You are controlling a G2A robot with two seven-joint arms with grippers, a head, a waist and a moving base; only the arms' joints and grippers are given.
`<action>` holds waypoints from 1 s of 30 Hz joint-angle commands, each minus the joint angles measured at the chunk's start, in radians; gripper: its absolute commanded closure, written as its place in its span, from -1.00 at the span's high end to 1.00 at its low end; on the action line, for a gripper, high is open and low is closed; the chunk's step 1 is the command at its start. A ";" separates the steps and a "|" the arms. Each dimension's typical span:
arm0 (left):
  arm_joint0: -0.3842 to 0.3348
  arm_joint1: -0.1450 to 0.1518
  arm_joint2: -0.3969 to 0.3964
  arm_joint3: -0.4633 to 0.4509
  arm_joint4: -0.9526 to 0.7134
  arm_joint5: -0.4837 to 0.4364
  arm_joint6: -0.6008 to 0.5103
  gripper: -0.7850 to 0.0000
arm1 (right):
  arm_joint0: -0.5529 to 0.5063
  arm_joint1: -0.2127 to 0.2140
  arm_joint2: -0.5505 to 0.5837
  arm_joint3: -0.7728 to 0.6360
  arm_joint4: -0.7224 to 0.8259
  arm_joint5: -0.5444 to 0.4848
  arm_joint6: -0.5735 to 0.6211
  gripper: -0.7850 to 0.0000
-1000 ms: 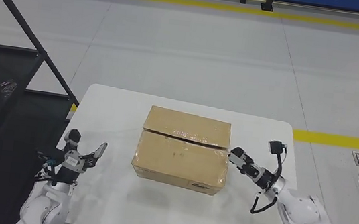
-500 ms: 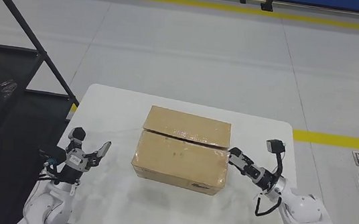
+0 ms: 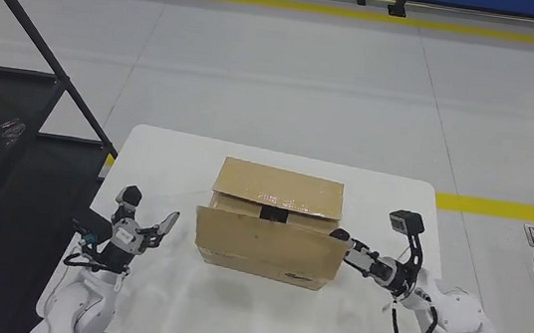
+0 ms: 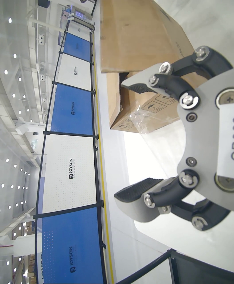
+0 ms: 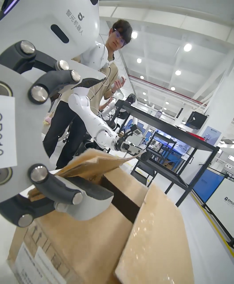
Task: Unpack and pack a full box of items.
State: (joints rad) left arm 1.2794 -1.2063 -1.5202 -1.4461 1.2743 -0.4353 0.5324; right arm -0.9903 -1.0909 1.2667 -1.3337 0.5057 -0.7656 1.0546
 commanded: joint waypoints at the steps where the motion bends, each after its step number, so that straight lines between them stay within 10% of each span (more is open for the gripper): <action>1: -0.002 0.001 0.002 -0.010 0.009 -0.015 0.000 1.00 | -0.028 0.017 0.002 -0.057 0.009 0.000 0.001 1.00; 21: -0.008 0.059 -0.015 -0.023 0.311 -0.396 -0.011 1.00 | -0.098 0.214 -0.202 -0.240 -0.365 -0.170 -0.170 1.00; 30: -0.016 0.074 0.022 0.008 0.420 -0.410 -0.037 1.00 | -0.004 0.237 -0.291 -0.149 -0.085 -0.180 -0.187 1.00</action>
State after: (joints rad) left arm 1.2646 -1.1323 -1.5017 -1.4450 1.6920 -0.8598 0.4988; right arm -1.0047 -0.8526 0.9806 -1.4995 0.3446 -0.9603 0.8575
